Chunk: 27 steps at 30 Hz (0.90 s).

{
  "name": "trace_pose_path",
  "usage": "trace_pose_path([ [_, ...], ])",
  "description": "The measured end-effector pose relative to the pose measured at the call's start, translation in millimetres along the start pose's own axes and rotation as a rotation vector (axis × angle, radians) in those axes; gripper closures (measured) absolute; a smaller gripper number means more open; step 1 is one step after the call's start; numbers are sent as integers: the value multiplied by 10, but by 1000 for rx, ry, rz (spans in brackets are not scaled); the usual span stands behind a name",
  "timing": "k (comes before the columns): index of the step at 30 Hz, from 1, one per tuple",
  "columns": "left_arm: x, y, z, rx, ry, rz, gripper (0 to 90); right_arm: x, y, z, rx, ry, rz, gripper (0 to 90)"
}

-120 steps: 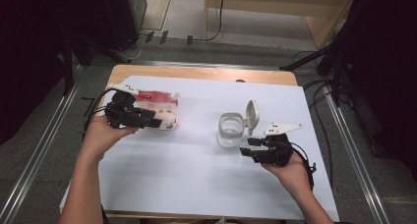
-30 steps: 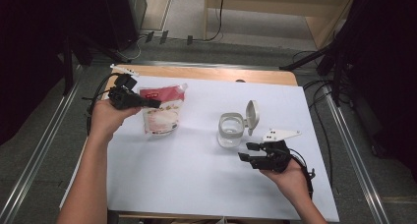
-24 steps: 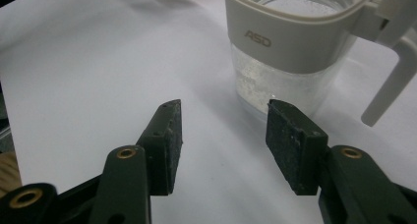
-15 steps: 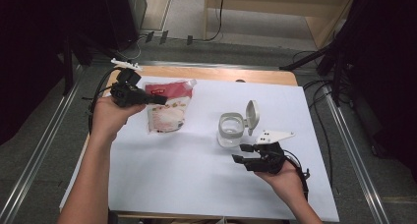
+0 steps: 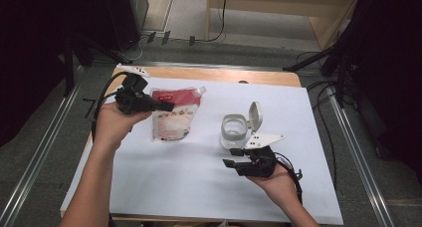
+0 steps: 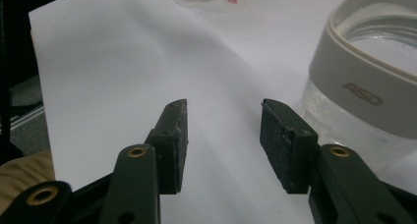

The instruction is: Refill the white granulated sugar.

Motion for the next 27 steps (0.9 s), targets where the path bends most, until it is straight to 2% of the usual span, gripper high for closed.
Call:
trace_pose_path([
  [4,2,-78,-8,-12,-3,12,900,-64,55,-41,5,-4,-8,544],
  [9,9,-144,-23,-18,4,16,900,-121,86,-42,18,22,-14,545],
  [17,-55,-254,-51,-31,23,35,900,-242,157,-118,35,25,-11,556],
  [27,-134,-313,-45,-35,46,63,900,-556,246,-205,19,22,-16,564],
])
Point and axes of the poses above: each handheld gripper's, and its own axes: x roughly backward along the jaws, z roughly out of its underside, y roughly to its left, the point moved 3 cm from there along -x, roughly forward along the jaws, and after that the axes turned 2 degrees about y, right-handed, at the moved point
